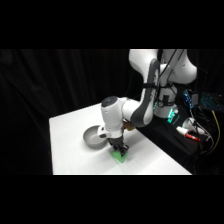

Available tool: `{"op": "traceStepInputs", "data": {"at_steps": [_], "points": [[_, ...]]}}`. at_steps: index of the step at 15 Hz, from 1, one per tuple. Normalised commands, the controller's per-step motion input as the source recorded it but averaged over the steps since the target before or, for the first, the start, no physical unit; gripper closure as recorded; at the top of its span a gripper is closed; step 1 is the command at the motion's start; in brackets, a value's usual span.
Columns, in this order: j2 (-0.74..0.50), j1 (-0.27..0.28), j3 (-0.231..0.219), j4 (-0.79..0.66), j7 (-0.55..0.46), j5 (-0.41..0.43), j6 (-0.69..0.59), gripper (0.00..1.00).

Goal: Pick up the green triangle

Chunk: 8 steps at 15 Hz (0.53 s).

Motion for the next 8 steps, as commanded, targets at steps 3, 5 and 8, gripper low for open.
{"op": "traceStepInputs", "data": {"at_steps": [3,5,8], "points": [[0.04,-0.075,0.024,0.11,-0.04,-0.045,-0.13,0.88],[-0.02,-0.05,-0.004,0.1,-0.01,-0.06,-0.27,0.98],[-0.13,-0.023,-0.004,0.07,0.01,-0.063,-0.38,0.96]]}}
